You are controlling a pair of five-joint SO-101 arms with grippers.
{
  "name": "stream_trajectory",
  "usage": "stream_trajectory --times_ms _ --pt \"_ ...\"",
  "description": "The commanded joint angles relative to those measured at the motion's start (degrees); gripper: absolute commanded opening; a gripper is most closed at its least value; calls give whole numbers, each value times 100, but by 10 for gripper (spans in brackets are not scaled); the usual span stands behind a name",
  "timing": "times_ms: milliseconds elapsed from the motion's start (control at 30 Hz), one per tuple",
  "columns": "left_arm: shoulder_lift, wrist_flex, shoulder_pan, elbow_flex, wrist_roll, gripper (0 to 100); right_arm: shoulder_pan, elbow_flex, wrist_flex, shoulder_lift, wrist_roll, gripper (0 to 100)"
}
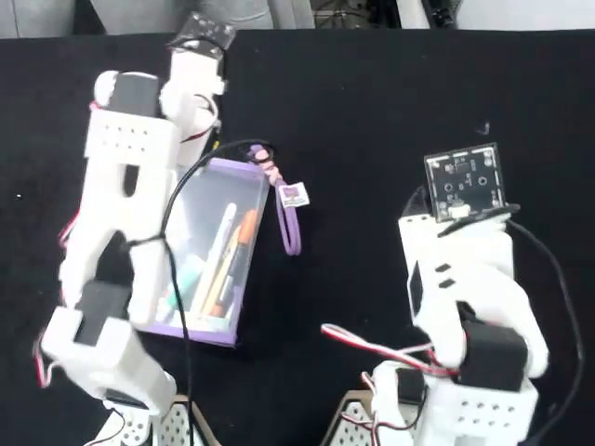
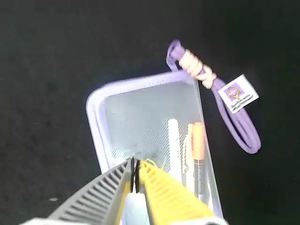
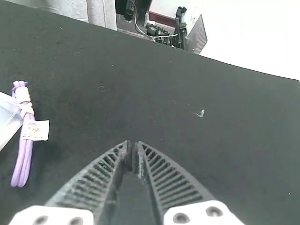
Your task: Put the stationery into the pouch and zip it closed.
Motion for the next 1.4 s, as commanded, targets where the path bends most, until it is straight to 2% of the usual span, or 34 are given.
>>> stream_trajectory --times_ms 0,100,333,667,800,933,1033,1133,1367 --pt "-1565 44 -75 435 -44 29 26 338 -686 -22 -53 12" --pt "-2804 35 -57 971 -35 29 -9 576 -949 -22 -53 12" --pt "-6312 -70 -101 2457 -35 29 -668 1367 -1556 -22 -53 12" --pt "-11235 -1178 -101 6264 -35 29 -1046 2009 -1829 -22 -53 12" --pt "-10892 -985 -198 6141 422 29 -1055 2246 -1811 -31 -202 12" --pt "-11095 -1240 -215 6308 519 30 -1029 2466 -1802 -31 -1073 12" --pt "-11068 -1635 -224 7046 501 30 -1055 2651 -1802 -31 -1415 12" --pt "-11068 -2136 -303 7960 501 30 -1064 2835 -1829 -31 -1451 12" --pt "-11068 -3349 -1499 10396 527 30 -1055 3644 -1943 -31 -1415 12"
